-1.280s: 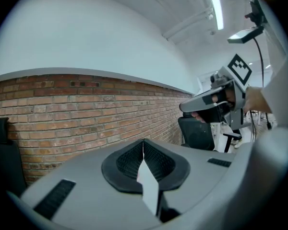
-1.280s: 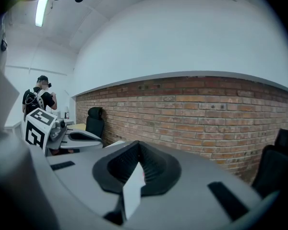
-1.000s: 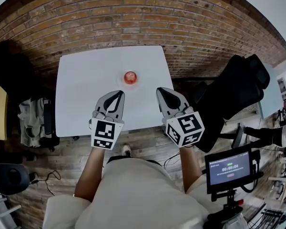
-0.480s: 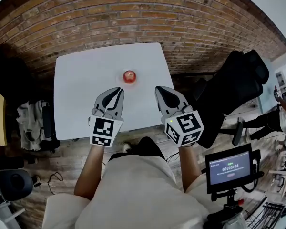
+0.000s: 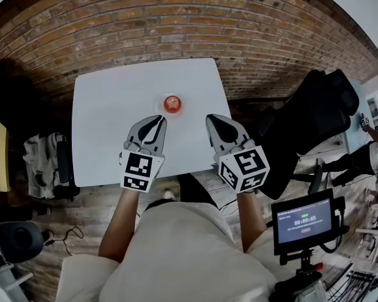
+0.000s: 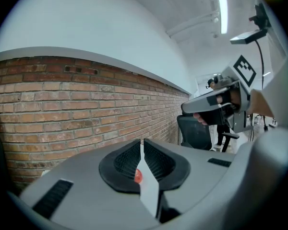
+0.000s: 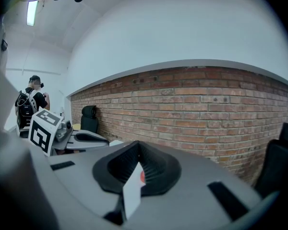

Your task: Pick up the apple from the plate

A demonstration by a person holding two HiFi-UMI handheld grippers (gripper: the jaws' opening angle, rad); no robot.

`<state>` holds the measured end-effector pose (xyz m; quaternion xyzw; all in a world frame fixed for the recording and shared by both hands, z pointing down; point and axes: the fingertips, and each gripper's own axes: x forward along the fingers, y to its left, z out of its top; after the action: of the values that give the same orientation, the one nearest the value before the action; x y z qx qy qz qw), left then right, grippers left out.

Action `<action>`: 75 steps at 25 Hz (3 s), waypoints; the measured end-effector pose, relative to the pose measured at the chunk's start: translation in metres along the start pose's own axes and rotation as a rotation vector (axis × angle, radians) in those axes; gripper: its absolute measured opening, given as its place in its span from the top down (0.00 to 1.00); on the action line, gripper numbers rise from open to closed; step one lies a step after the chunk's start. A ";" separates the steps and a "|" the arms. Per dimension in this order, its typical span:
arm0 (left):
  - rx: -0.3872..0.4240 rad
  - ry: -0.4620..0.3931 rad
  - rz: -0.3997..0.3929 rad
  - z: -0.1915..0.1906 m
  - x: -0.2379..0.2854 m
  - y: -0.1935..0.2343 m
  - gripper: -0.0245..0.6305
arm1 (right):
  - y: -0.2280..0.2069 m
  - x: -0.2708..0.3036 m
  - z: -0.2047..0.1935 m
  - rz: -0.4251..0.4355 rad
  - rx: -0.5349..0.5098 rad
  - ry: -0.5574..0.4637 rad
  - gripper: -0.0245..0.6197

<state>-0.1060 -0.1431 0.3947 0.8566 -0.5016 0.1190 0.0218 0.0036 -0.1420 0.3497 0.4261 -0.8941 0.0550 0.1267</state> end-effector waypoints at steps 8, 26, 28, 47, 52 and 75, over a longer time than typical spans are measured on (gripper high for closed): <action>0.004 0.035 -0.001 -0.006 0.029 0.014 0.95 | -0.018 0.028 -0.007 0.017 0.016 0.021 0.96; -0.017 0.184 -0.064 -0.051 0.103 0.035 0.79 | -0.053 0.089 -0.037 0.058 0.051 0.121 0.96; -0.021 0.194 -0.071 -0.055 0.103 0.034 0.78 | -0.052 0.088 -0.038 0.056 0.053 0.125 0.96; -0.102 0.368 -0.142 -0.129 0.155 0.038 0.68 | -0.077 0.129 -0.070 0.087 0.095 0.210 0.96; -0.118 0.408 -0.153 -0.143 0.162 0.039 0.63 | -0.080 0.136 -0.080 0.091 0.114 0.231 0.96; -0.138 0.533 -0.174 -0.200 0.199 0.039 0.44 | -0.097 0.143 -0.112 0.085 0.156 0.314 0.96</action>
<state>-0.0827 -0.3011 0.6306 0.8316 -0.4095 0.3030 0.2211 0.0123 -0.2871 0.4960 0.3828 -0.8734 0.1955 0.2287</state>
